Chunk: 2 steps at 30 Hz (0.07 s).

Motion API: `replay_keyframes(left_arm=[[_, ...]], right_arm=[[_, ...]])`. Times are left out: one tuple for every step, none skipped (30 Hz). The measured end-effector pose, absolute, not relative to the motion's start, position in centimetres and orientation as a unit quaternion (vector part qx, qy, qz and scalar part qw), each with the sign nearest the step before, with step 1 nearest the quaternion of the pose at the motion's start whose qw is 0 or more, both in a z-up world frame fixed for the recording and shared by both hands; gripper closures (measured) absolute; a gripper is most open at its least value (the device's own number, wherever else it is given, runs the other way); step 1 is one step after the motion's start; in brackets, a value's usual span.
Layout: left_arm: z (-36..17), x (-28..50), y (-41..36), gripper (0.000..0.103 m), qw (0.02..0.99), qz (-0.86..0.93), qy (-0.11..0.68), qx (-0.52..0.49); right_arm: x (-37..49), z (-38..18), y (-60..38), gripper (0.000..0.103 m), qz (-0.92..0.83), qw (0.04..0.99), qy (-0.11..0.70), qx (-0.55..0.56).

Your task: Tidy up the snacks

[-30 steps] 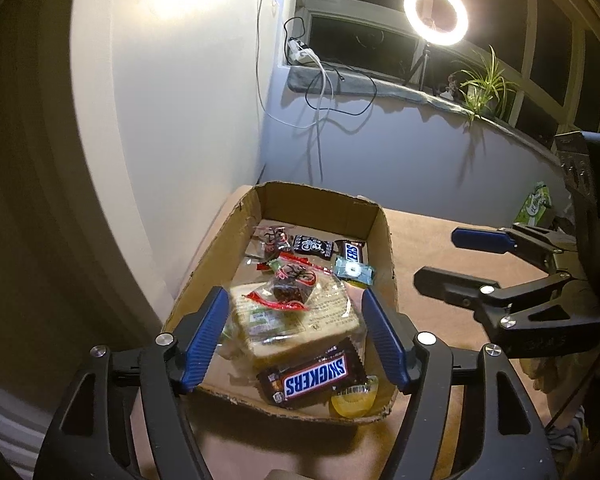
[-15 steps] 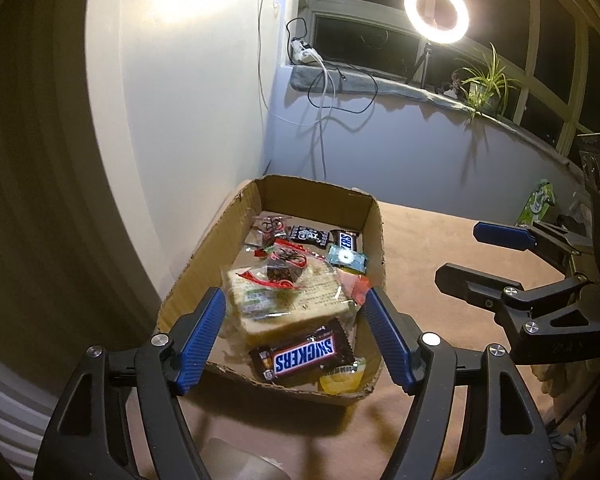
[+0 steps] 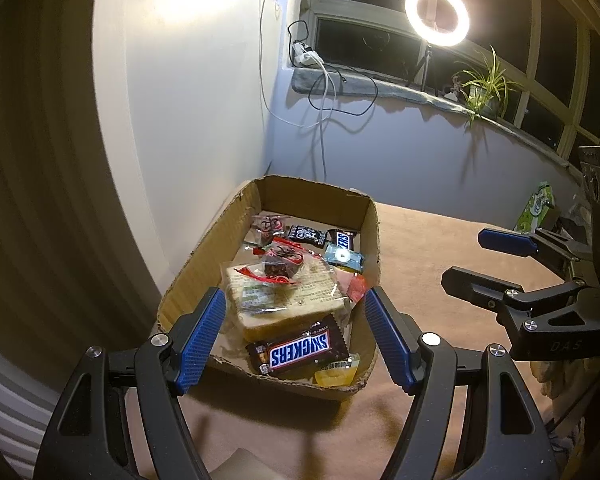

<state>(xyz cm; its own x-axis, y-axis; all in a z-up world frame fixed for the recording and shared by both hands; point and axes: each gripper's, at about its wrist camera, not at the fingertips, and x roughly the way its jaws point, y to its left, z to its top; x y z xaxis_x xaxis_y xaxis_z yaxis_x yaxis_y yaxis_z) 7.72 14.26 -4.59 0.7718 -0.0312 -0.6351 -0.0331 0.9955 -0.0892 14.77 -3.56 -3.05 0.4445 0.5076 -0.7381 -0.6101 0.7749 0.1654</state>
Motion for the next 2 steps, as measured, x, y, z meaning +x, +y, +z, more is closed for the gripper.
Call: replay_keyframes(left_arm=[[-4.61, 7.68, 14.19, 0.031, 0.940, 0.000, 0.338, -0.047], [-4.56, 7.64, 14.18, 0.031, 0.940, 0.000, 0.339, -0.046]], right_arm=[[14.75, -3.06, -3.64, 0.013, 0.329, 0.848, 0.411, -0.062], [14.76, -3.08, -3.69, 0.013, 0.329, 0.848, 0.411, -0.062]])
